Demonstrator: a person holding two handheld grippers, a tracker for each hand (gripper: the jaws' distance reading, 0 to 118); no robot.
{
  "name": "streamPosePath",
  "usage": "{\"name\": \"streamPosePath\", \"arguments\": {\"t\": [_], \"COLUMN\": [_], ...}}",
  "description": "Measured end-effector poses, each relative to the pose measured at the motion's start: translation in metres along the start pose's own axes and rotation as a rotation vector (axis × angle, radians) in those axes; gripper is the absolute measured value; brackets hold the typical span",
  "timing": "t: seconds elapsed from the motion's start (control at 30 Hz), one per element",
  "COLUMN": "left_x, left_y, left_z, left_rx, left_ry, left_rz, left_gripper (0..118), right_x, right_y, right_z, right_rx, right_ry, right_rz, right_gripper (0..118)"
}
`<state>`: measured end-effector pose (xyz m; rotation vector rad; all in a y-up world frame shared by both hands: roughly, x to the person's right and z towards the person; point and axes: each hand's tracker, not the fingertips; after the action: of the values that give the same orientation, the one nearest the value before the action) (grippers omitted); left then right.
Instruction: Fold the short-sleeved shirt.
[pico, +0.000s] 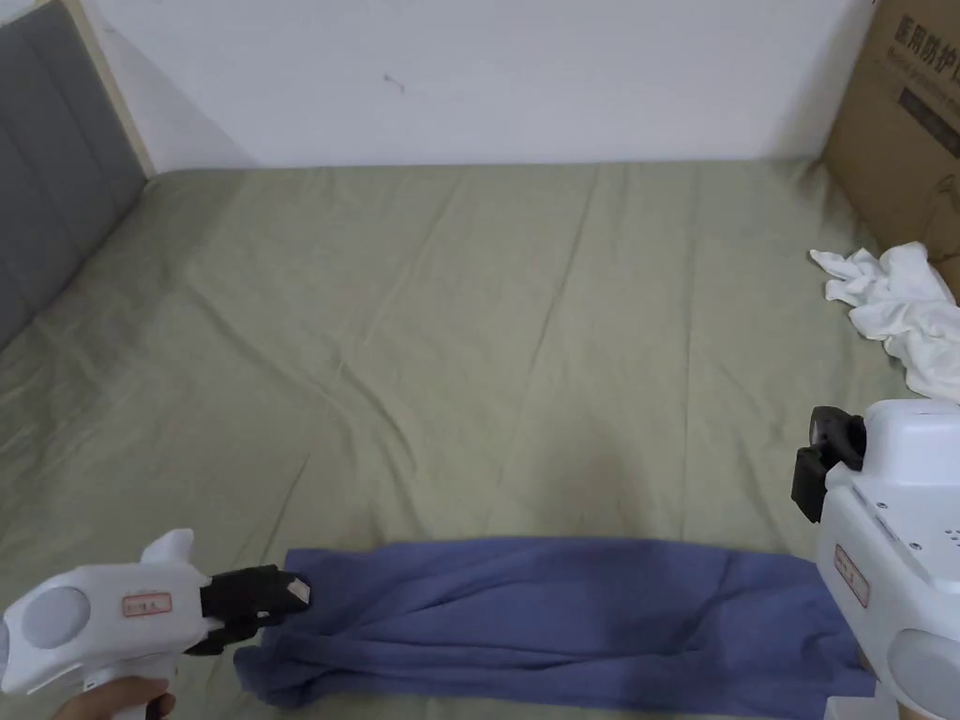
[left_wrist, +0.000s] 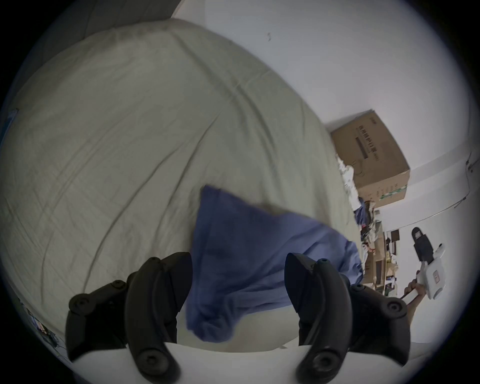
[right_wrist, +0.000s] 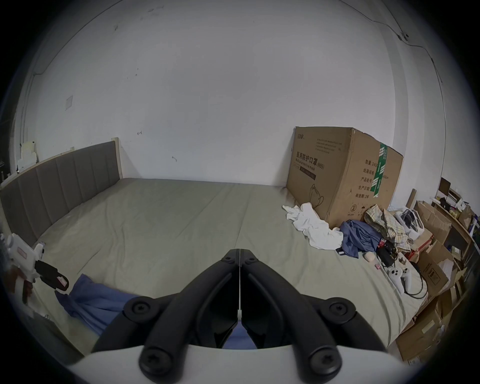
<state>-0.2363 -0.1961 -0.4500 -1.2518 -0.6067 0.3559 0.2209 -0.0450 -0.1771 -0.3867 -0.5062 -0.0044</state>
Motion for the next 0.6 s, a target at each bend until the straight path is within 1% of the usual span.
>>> {"name": "streamPosePath", "arguments": {"t": [0.13, 0.27, 0.3, 0.33, 0.37, 0.4, 0.43, 0.47, 0.5, 0.53, 0.57, 0.6], "left_x": [-0.007, -0.007, -0.005, -0.002, 0.000, 0.005, 0.008, 0.011, 0.011, 0.002, 0.007, 0.016], "left_y": [-0.004, -0.006, -0.006, -0.005, -0.004, -0.007, -0.007, -0.007, -0.007, -0.004, -0.006, -0.008], "left_z": [-0.017, -0.026, -0.025, -0.026, -0.028, -0.028, -0.031, -0.034, -0.036, -0.037, -0.037, -0.035], "left_rx": [-0.026, -0.011, -0.003, -0.001, 0.001, 0.010, 0.003, 0.001, -0.018, -0.034, -0.027, -0.004], "left_ry": [-0.004, -0.028, -0.037, -0.041, -0.038, -0.018, 0.017, 0.031, 0.004, -0.028, -0.018, 0.028], "left_rz": [-0.001, 0.005, 0.003, 0.000, -0.012, -0.039, -0.061, -0.079, -0.077, -0.064, -0.075, -0.139], "left_gripper": [85, 83, 79, 72, 61, 35, 35, 28, 19, 18, 15, 14], "right_x": [-0.003, -0.003, -0.003, -0.003, -0.002, -0.001, 0.001, 0.002, 0.003, 0.004, 0.005, 0.006], "right_y": [-0.006, -0.008, -0.009, -0.009, -0.010, -0.010, -0.010, -0.011, -0.011, -0.011, -0.010, -0.010], "right_z": [-0.007, -0.010, -0.010, -0.011, -0.011, -0.012, -0.013, -0.013, -0.013, -0.012, -0.012, -0.011], "right_rx": [-0.029, -0.052, -0.055, -0.057, -0.059, -0.062, -0.065, -0.066, -0.066, -0.066, -0.065, -0.064], "right_ry": [-0.006, -0.008, -0.011, -0.014, -0.014, -0.016, -0.017, -0.019, -0.021, -0.023, -0.025, -0.028], "right_rz": [0.007, 0.011, 0.014, 0.017, 0.017, 0.016, 0.014, 0.011, 0.008, 0.006, 0.005, 0.006], "right_gripper": [3, 3, 3, 3, 3, 3, 3, 3, 3, 3, 3, 3]}}
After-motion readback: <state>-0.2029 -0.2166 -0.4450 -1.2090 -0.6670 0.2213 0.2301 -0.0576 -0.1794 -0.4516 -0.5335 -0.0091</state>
